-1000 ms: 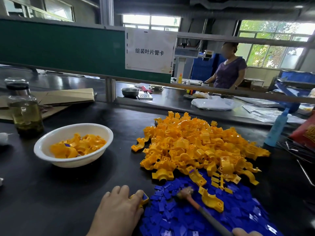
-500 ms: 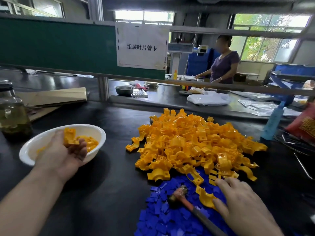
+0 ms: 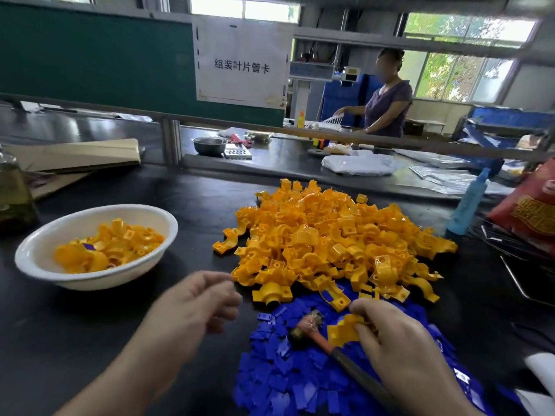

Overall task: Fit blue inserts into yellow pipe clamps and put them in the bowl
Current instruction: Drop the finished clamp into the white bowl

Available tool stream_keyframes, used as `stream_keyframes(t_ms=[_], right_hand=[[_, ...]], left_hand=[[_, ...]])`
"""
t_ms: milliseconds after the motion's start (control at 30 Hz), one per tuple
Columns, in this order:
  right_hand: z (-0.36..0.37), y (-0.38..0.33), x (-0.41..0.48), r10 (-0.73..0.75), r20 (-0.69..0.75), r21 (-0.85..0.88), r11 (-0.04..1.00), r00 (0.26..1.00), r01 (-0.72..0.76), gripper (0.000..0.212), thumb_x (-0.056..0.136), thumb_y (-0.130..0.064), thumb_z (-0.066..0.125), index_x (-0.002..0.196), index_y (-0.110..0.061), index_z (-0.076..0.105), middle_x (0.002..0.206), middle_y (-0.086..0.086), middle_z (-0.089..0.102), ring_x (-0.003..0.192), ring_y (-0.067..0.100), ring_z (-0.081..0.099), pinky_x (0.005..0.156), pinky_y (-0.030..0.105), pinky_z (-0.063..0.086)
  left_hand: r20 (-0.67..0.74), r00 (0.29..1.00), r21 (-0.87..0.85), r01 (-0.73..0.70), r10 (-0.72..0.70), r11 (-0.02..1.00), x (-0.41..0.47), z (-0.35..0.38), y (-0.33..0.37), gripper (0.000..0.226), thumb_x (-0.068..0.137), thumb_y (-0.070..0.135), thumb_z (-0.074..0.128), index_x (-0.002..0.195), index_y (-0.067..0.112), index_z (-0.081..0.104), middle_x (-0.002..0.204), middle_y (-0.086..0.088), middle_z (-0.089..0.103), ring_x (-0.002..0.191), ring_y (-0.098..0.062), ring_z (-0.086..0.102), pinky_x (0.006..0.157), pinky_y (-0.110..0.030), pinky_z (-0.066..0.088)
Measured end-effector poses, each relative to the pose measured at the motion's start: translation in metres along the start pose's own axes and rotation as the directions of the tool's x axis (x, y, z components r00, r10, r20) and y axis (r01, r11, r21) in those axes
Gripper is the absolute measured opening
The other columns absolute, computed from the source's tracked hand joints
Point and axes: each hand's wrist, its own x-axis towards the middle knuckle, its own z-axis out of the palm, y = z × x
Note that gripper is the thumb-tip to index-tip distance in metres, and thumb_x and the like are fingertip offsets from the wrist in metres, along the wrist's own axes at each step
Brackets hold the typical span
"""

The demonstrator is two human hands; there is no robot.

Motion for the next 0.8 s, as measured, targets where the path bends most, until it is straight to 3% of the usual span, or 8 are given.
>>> stream_keyframes(t_ms=[33,100,200,333,433,600,667,800], right_hand=[[0.000,-0.007,-0.004,-0.053,-0.024,0.059,0.997,0.998,0.055,0.027,0.090,-0.020,0.062,0.096,-0.045,0.054,0.096,-0.025,0.056,0.093,-0.008,0.051,0.077,0.006,0.043],[0.003,-0.023,-0.015,-0.168,-0.035,0.163,0.972,0.985,0.171,0.028,0.086,-0.009,0.066,0.089,-0.036,0.058,0.095,-0.020,0.058,0.097,-0.003,0.053,0.078,0.008,0.044],[0.009,-0.040,-0.033,-0.292,-0.086,0.292,0.907,0.953,0.304,0.019,0.084,-0.003,0.060,0.093,-0.019,0.061,0.110,-0.012,0.058,0.111,0.005,0.056,0.086,0.017,0.048],[0.009,-0.042,-0.046,-0.206,-0.100,0.406,0.885,0.973,0.229,0.021,0.088,0.002,0.056,0.098,-0.017,0.058,0.116,-0.013,0.055,0.112,0.003,0.056,0.085,0.016,0.049],[0.007,-0.044,-0.052,-0.150,-0.151,0.412,0.889,0.977,0.200,0.021,0.090,0.002,0.056,0.098,-0.017,0.056,0.113,-0.019,0.055,0.105,-0.001,0.057,0.082,0.010,0.046],[0.003,-0.041,-0.056,-0.155,-0.164,0.363,0.909,0.974,0.206,0.023,0.088,0.002,0.060,0.099,-0.018,0.054,0.111,-0.018,0.055,0.103,-0.002,0.057,0.082,0.009,0.045],[0.001,-0.038,-0.054,-0.189,-0.149,0.343,0.911,0.971,0.230,0.027,0.085,0.005,0.063,0.100,-0.017,0.055,0.114,-0.014,0.056,0.107,-0.002,0.056,0.085,0.011,0.045],[-0.002,-0.039,-0.047,-0.296,-0.013,0.396,0.876,0.955,0.276,0.031,0.086,0.000,0.056,0.110,-0.019,0.053,0.131,-0.010,0.048,0.122,0.003,0.050,0.091,0.025,0.050]], left_hand=[[0.125,0.990,0.011,0.062,-0.063,0.998,-0.009,0.013,-0.002,0.041,0.066,0.051,0.071,0.093,0.019,0.075,0.090,-0.012,0.076,0.073,-0.020,0.072,0.060,-0.031,0.053],[0.348,0.906,-0.029,0.269,-0.242,0.963,-0.023,0.036,-0.006,0.060,0.059,0.061,0.070,0.094,0.013,0.075,0.093,-0.018,0.075,0.075,-0.027,0.072,0.056,-0.031,0.053],[0.538,0.757,-0.054,0.471,-0.372,0.880,-0.038,0.052,-0.012,0.066,0.071,0.064,0.063,0.097,0.004,0.074,0.089,-0.018,0.070,0.071,-0.027,0.069,0.053,-0.032,0.052],[0.632,0.696,-0.060,0.482,-0.340,0.874,-0.053,0.052,-0.019,0.044,0.080,0.049,0.071,0.100,0.010,0.076,0.092,-0.011,0.068,0.079,-0.021,0.067,0.065,-0.031,0.054],[0.683,0.673,-0.134,0.498,-0.284,0.857,-0.061,0.053,-0.018,0.035,0.078,0.038,0.076,0.099,0.009,0.075,0.084,-0.011,0.067,0.073,-0.021,0.068,0.062,-0.030,0.055],[0.580,0.776,-0.291,0.480,-0.247,0.827,-0.061,0.061,-0.011,0.024,0.071,0.010,0.077,0.095,0.005,0.075,0.069,-0.012,0.061,0.055,-0.017,0.062,0.049,-0.027,0.054],[0.585,0.775,-0.256,0.457,-0.240,0.852,-0.059,0.063,-0.006,0.029,0.069,0.012,0.077,0.097,0.005,0.076,0.073,-0.012,0.061,0.059,-0.018,0.063,0.052,-0.028,0.054],[0.734,0.650,-0.114,0.404,-0.197,0.908,-0.057,0.064,-0.004,0.043,0.082,0.029,0.072,0.114,0.001,0.067,0.093,-0.014,0.066,0.077,-0.021,0.065,0.067,-0.033,0.054]])
